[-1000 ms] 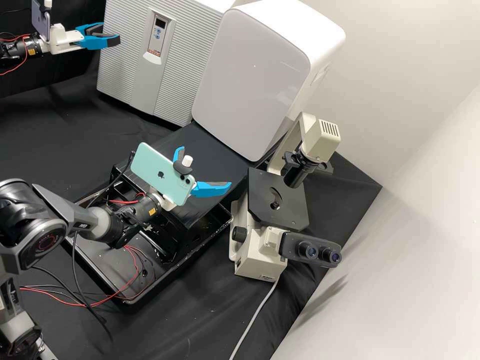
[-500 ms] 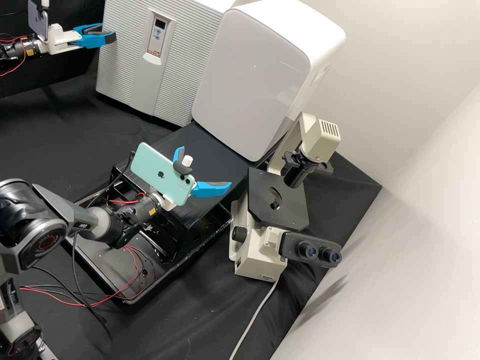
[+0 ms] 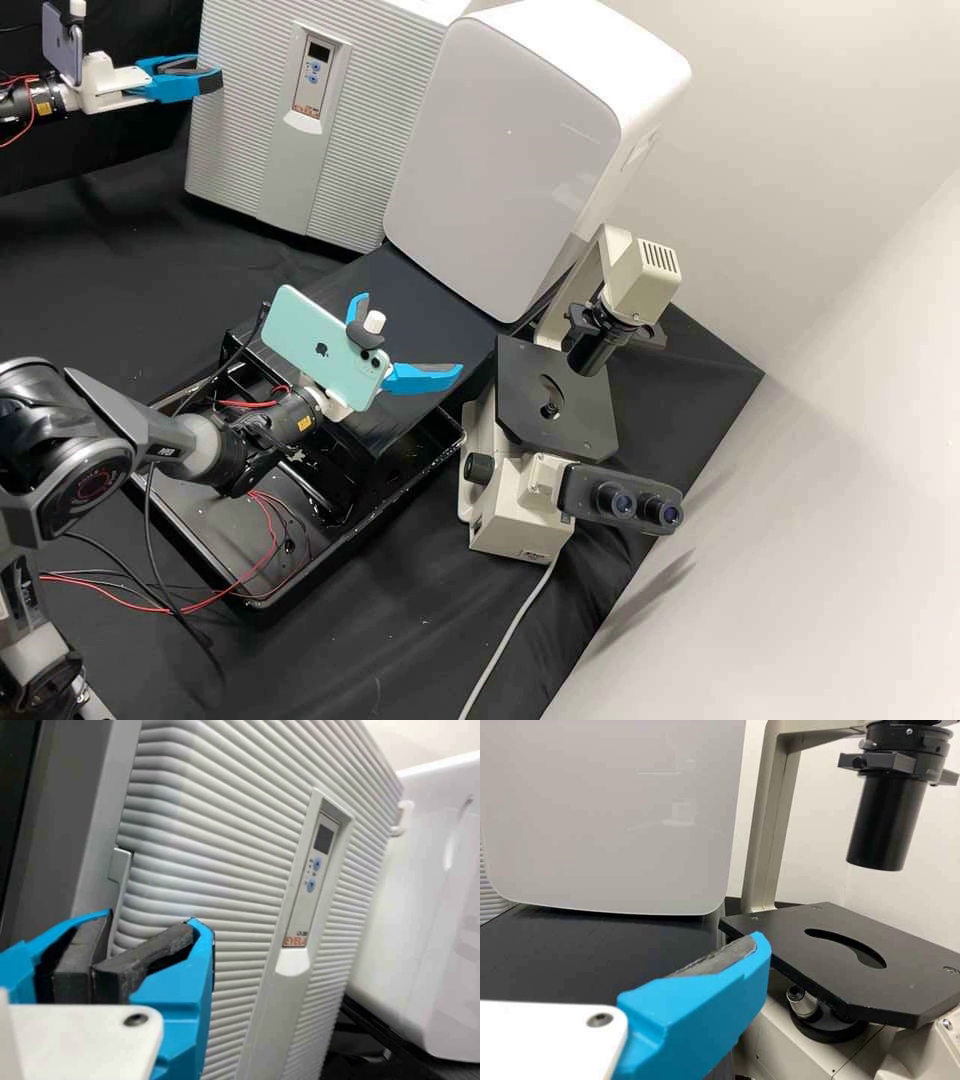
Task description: Open the incubator door
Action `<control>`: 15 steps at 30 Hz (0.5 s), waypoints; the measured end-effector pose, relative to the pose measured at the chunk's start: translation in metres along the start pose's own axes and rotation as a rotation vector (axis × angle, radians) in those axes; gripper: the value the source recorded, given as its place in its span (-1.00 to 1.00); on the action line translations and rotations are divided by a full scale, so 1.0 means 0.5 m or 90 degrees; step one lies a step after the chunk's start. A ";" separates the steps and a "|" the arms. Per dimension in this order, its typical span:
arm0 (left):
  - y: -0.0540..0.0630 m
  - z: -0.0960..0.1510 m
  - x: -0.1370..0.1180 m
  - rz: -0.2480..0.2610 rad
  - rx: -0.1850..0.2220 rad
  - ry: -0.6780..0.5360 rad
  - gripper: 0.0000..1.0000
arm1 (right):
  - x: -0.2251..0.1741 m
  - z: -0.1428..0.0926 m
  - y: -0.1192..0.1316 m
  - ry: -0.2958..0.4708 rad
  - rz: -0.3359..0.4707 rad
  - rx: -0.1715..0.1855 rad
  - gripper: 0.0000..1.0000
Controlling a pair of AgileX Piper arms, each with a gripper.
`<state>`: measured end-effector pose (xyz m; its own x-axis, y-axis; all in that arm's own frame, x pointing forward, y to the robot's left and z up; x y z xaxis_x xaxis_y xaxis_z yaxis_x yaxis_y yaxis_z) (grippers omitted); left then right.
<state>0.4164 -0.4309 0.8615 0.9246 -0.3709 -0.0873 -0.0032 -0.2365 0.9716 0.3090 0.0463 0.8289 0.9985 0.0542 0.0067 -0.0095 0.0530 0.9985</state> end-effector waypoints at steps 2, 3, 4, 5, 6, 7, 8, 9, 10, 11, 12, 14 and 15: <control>0.003 0.013 -0.012 -0.006 0.004 -0.003 -1.00 | 0.000 0.000 0.000 0.000 0.000 0.000 1.00; 0.003 0.025 -0.024 -0.015 0.006 -0.007 -1.00 | 0.000 0.000 0.000 0.000 0.000 0.000 1.00; 0.002 0.033 -0.033 -0.022 0.006 -0.007 -1.00 | 0.000 0.000 0.000 0.000 0.000 0.000 1.00; 0.002 0.044 -0.043 -0.031 0.010 -0.012 -1.00 | 0.000 0.000 0.000 0.000 0.000 0.000 1.00; 0.002 0.052 -0.052 -0.038 0.013 -0.016 -1.00 | 0.000 0.000 0.000 0.000 0.000 0.000 1.00; 0.001 0.062 -0.060 -0.047 0.018 -0.022 -1.00 | 0.000 0.000 0.000 0.000 0.000 0.000 1.00; 0.002 0.074 -0.071 -0.056 0.023 -0.028 -1.00 | 0.000 0.000 0.000 0.000 0.000 0.000 1.00; 0.002 0.085 -0.083 -0.064 0.026 -0.034 -1.00 | 0.000 0.000 0.000 0.000 0.000 0.000 1.00; 0.002 0.098 -0.094 -0.073 0.031 -0.045 -1.00 | 0.000 0.000 0.000 0.000 0.000 0.000 1.00; 0.002 0.109 -0.103 -0.080 0.036 -0.055 -1.00 | 0.000 0.000 0.000 0.000 0.000 0.000 1.00; 0.002 0.122 -0.114 -0.086 0.042 -0.069 -1.00 | 0.000 0.000 0.000 0.000 0.000 0.000 1.00; 0.005 0.148 -0.136 -0.081 0.045 -0.100 -1.00 | 0.000 0.000 0.000 0.000 0.000 0.000 1.00; 0.007 0.157 -0.146 -0.077 0.041 -0.106 -1.00 | 0.000 0.000 0.000 0.000 0.000 0.000 1.00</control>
<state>0.3189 -0.4749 0.8541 0.8442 -0.4777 -0.2431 0.0755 -0.3430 0.9363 0.3090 0.0463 0.8289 0.9985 0.0542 0.0067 -0.0095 0.0530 0.9985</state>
